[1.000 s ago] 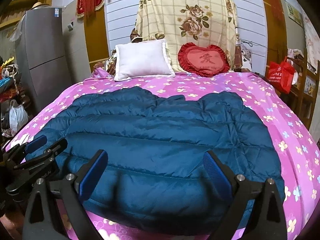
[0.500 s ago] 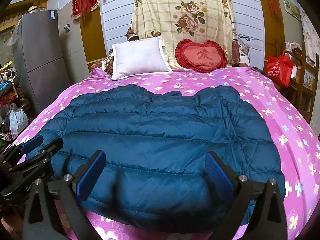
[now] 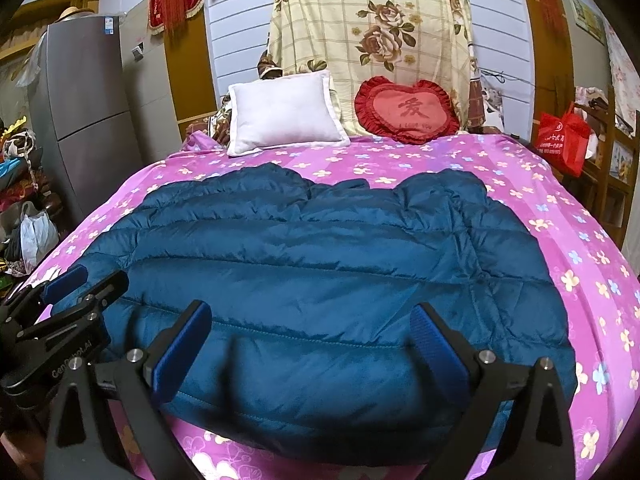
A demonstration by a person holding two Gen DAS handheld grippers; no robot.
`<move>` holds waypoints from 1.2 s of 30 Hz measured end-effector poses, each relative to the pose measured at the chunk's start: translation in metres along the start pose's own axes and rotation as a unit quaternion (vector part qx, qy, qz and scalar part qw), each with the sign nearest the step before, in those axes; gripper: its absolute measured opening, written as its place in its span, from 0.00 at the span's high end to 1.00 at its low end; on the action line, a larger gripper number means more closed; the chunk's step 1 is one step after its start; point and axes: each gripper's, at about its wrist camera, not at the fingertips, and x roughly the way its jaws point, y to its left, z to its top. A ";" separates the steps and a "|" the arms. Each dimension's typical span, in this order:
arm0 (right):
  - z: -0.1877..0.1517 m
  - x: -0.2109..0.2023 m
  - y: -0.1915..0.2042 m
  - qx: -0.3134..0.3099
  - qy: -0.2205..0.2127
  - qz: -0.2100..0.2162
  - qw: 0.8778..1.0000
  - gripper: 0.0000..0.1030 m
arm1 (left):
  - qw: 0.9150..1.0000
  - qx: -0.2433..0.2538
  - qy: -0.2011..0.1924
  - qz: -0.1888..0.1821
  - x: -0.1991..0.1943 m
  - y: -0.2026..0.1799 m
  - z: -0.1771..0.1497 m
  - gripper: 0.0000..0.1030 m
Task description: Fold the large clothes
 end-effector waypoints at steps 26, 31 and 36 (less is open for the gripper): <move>0.000 0.000 0.001 0.004 -0.001 0.002 1.000 0.01 | 1.000 0.025 -0.005 0.002 -0.004 -0.014 -0.004 0.61; 0.000 0.000 0.002 0.004 -0.001 0.003 1.000 0.01 | 0.999 0.034 -0.010 0.002 -0.005 -0.019 -0.004 0.61; 0.000 0.001 0.001 0.004 -0.002 0.003 1.000 0.01 | 0.999 0.039 -0.010 0.006 -0.004 -0.020 -0.003 0.61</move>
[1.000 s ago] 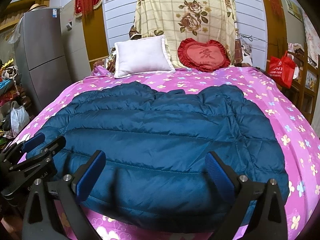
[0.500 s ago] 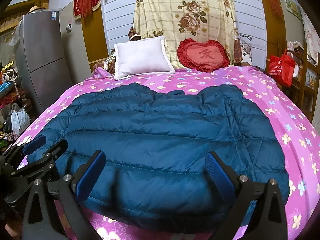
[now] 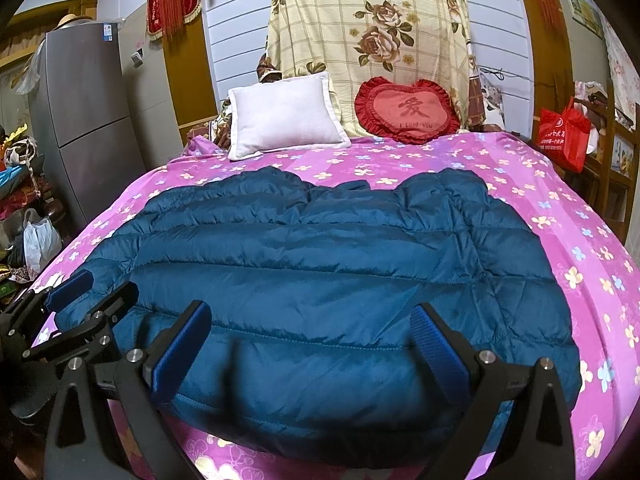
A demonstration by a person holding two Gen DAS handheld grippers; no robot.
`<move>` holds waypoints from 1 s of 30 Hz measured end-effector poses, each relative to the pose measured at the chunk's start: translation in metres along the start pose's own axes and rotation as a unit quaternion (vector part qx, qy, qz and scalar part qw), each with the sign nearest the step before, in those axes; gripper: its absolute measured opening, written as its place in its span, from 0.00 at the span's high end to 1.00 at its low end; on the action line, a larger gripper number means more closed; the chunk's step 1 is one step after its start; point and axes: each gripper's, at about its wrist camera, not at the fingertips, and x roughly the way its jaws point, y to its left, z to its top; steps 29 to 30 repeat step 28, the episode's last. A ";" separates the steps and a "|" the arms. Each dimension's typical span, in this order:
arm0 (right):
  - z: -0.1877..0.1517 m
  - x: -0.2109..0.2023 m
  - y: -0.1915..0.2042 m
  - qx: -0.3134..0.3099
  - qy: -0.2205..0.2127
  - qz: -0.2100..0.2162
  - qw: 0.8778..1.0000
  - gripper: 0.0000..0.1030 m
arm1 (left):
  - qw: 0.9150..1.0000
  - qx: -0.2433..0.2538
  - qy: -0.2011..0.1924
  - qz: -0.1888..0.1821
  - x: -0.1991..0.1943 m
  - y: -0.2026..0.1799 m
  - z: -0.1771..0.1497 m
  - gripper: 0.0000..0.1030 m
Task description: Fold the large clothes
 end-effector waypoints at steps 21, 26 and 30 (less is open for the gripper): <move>-0.002 0.008 0.005 0.003 0.005 0.002 1.000 0.01 | 1.000 0.009 0.002 0.004 0.004 -0.003 -0.003 0.59; -0.002 0.009 0.005 0.003 0.005 0.004 1.000 0.01 | 1.000 0.018 -0.009 -0.002 0.002 -0.005 -0.004 0.59; -0.002 0.009 0.006 0.002 0.005 0.003 1.000 0.01 | 1.000 0.016 -0.003 -0.010 0.003 -0.003 -0.003 0.59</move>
